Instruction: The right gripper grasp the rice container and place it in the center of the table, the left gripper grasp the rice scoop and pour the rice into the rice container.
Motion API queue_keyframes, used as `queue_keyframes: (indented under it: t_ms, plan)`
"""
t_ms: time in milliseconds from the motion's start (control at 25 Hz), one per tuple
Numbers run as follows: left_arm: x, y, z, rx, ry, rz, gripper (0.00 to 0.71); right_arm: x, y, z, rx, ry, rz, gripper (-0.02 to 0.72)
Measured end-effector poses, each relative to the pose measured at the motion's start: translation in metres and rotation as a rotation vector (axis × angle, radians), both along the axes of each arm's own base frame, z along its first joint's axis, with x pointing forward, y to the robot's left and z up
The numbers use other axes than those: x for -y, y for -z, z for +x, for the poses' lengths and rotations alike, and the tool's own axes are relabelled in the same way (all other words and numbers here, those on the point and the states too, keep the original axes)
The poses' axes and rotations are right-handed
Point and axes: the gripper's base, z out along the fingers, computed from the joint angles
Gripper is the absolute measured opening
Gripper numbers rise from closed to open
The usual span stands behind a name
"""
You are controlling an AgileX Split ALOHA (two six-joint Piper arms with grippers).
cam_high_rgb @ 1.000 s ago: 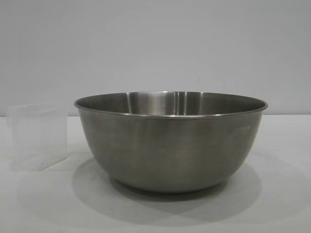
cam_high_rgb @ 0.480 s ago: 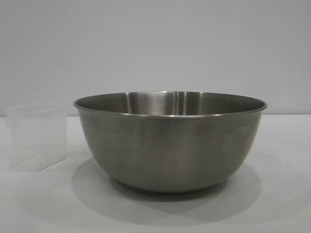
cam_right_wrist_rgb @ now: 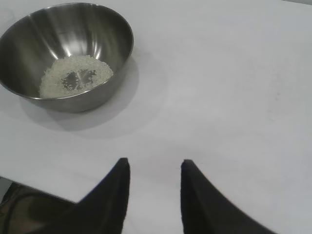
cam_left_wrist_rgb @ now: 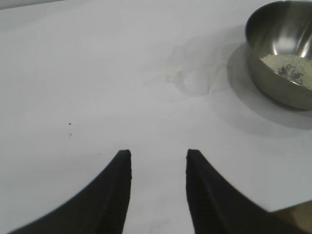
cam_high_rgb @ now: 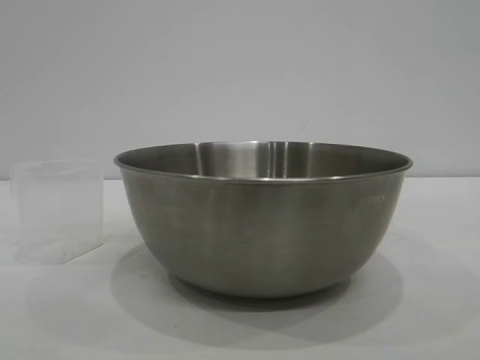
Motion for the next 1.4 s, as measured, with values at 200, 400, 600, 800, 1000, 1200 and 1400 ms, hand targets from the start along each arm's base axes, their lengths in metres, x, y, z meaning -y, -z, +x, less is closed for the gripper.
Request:
queue_keyframes:
  t_ms: [200, 400, 600, 800, 1000, 1200, 1400]
  plan:
    - [0.000, 0.000, 0.000, 0.002, -0.017, -0.001, 0.215, 0.003, 0.000, -0.011, 0.082, 0.096, 0.020, 0.249]
    - [0.001, 0.000, 0.000, 0.004, -0.132, -0.001, 0.215, 0.000, 0.001, -0.011, 0.089, 0.302, 0.013, 0.249]
    - [0.002, 0.000, 0.000, 0.004, -0.199, -0.001, 0.215, 0.000, 0.001, -0.011, 0.089, 0.347, 0.011, 0.249]
    - [0.002, 0.000, 0.000, 0.004, -0.242, -0.001, 0.215, 0.000, 0.001, -0.011, 0.089, 0.346, 0.013, 0.249]
    - [0.002, 0.000, 0.000, 0.004, -0.250, -0.001, 0.215, 0.000, 0.001, -0.011, 0.089, 0.346, 0.013, 0.249]
    - [0.002, 0.000, 0.000, 0.004, -0.250, -0.001, 0.215, 0.000, 0.001, -0.011, 0.089, 0.346, 0.013, 0.249]
    - [0.002, 0.000, 0.000, 0.004, -0.250, -0.001, 0.215, 0.000, 0.001, -0.011, 0.089, 0.346, 0.013, 0.249]
